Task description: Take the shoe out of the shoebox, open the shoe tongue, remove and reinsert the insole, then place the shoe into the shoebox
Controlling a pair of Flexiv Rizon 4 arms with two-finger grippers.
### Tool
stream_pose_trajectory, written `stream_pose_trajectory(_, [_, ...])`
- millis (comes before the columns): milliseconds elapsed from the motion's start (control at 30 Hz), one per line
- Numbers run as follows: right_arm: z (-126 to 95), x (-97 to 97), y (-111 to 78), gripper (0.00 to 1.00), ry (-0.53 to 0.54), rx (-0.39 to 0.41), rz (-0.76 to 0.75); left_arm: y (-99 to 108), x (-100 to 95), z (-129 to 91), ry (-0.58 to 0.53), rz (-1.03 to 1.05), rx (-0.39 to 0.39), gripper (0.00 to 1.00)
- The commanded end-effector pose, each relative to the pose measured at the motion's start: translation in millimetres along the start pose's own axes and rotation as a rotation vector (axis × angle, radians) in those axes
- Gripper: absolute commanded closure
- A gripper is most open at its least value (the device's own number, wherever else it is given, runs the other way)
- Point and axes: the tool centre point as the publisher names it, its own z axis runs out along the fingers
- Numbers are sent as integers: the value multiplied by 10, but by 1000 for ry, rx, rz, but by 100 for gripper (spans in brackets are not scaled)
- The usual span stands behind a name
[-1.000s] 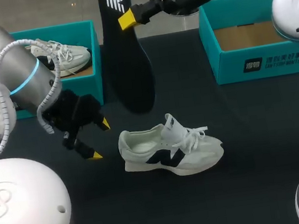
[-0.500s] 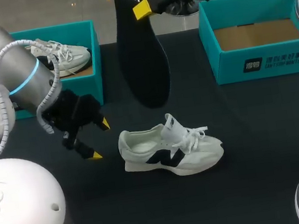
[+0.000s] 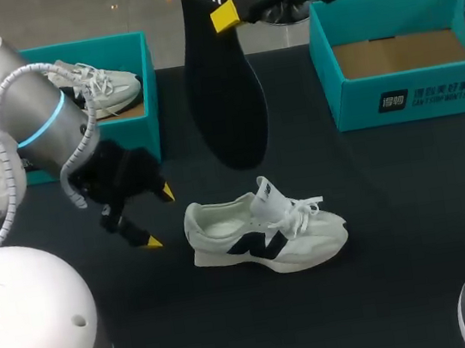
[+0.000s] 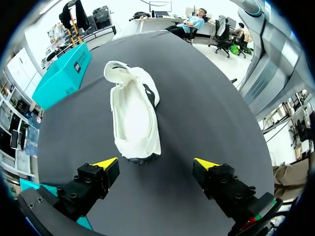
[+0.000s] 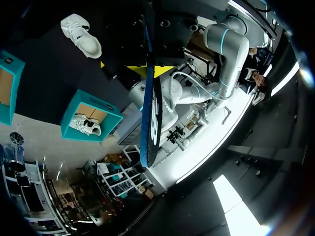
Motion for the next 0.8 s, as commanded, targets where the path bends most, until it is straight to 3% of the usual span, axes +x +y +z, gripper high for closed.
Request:
stream_pose_trajectory(33, [21,-4,12,100,0,2,1,-188,-98,25,13,8,-23,0])
stream_pose_trajectory(367, [21,-4,12,100,0,2,1,-525,-445,147,-10,30,-46,0])
stream_pose_trajectory(800, [21,-4,12,100,0,2,1,-490,-788,560,47,-21,-71,0])
